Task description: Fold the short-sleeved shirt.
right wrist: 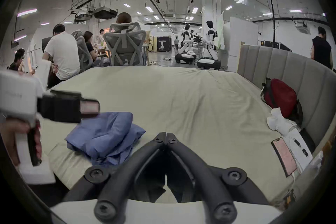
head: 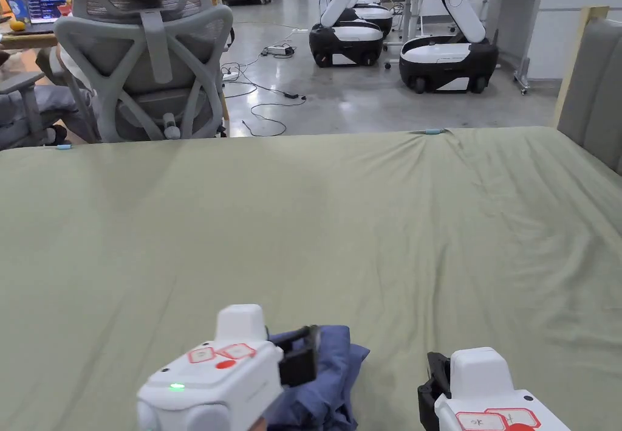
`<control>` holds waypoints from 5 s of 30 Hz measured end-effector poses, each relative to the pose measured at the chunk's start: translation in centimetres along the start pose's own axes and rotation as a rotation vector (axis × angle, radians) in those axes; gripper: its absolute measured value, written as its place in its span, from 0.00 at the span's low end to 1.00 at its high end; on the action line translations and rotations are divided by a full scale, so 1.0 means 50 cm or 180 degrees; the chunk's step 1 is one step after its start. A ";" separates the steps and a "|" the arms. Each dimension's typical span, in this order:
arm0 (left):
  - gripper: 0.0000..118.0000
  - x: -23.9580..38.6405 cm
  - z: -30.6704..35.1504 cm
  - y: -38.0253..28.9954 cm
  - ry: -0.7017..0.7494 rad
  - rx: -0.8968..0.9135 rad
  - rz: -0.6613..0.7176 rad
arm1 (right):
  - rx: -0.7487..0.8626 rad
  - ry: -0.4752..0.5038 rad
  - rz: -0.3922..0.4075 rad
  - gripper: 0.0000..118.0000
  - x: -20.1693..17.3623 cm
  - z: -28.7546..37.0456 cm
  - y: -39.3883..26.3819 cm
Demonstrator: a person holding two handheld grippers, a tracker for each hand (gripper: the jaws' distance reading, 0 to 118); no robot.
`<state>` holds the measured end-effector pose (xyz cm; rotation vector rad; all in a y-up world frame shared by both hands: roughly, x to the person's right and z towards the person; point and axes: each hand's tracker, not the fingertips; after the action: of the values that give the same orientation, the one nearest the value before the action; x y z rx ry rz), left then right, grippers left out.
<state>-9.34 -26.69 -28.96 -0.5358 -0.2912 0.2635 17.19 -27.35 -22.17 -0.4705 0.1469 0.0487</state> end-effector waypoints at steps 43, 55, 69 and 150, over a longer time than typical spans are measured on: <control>0.23 -0.320 -0.183 -0.159 -0.1112 -0.0800 0.2282 | -0.0922 0.0707 -0.0547 0.00 -0.086 -0.269 -0.038; 0.21 -0.497 0.051 -0.003 -0.0383 -0.0557 0.1140 | -0.0749 0.0972 0.0193 0.00 -0.431 -0.282 0.089; 0.21 -1.036 0.275 0.142 0.0397 -0.0661 0.0896 | -0.0591 0.1492 0.0734 0.00 -0.816 -0.301 0.146; 1.00 0.047 0.331 0.202 0.0838 0.1550 -0.1078 | 0.1016 -0.0340 0.0135 1.00 -0.039 0.143 0.305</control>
<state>-14.49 -9.93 -20.30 -0.0321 -0.0520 -0.0690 14.97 -10.56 -22.42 -0.1455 0.0579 0.0902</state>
